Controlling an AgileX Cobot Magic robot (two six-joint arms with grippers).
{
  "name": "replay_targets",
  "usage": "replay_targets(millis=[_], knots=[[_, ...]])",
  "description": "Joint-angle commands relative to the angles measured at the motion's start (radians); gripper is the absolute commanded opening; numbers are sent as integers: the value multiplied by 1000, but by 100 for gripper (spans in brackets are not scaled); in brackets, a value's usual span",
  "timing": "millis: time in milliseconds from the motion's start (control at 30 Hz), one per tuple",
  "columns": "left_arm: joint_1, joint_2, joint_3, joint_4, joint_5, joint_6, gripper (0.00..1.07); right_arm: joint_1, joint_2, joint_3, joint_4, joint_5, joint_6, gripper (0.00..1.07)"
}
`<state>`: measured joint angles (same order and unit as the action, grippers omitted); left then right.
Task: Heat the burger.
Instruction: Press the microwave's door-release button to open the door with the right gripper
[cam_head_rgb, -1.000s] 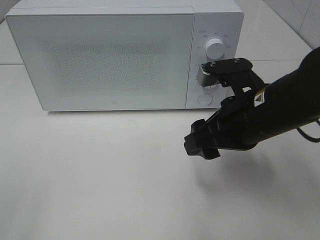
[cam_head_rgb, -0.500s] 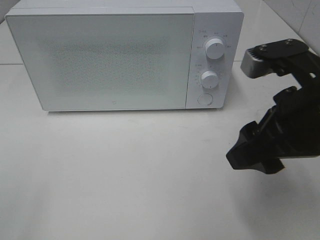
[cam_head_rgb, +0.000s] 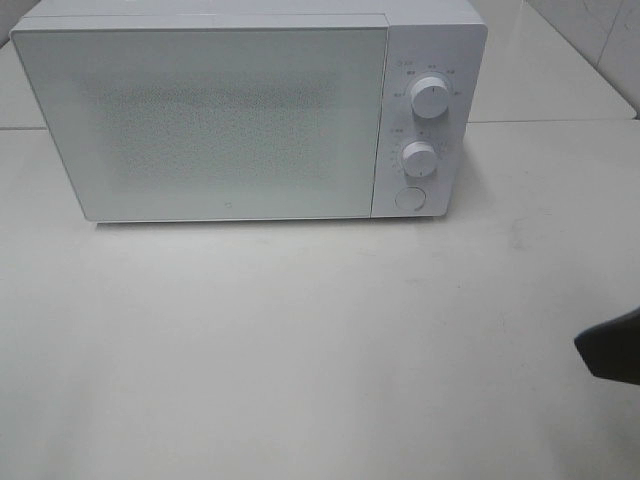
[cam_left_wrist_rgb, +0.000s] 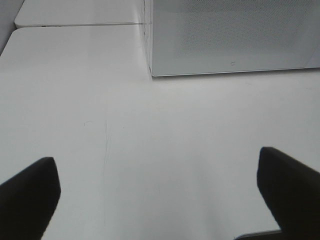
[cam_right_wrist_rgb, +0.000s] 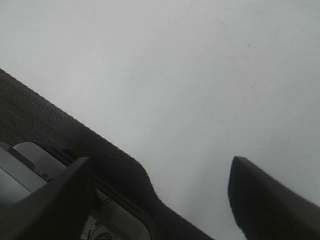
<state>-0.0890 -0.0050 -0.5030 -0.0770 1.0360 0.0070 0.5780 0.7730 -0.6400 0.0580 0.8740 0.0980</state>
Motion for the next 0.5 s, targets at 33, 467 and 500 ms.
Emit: replay_targets(millis=[33, 467, 500], knots=[[2, -21, 3, -4, 0, -7, 100, -5, -62, 25, -9, 28, 11, 73], [2, -21, 3, -4, 0, -7, 100, -311, -417, 97, -28, 156, -22, 73], [2, -21, 3, -4, 0, -7, 100, -311, -417, 97, -28, 156, -22, 73]])
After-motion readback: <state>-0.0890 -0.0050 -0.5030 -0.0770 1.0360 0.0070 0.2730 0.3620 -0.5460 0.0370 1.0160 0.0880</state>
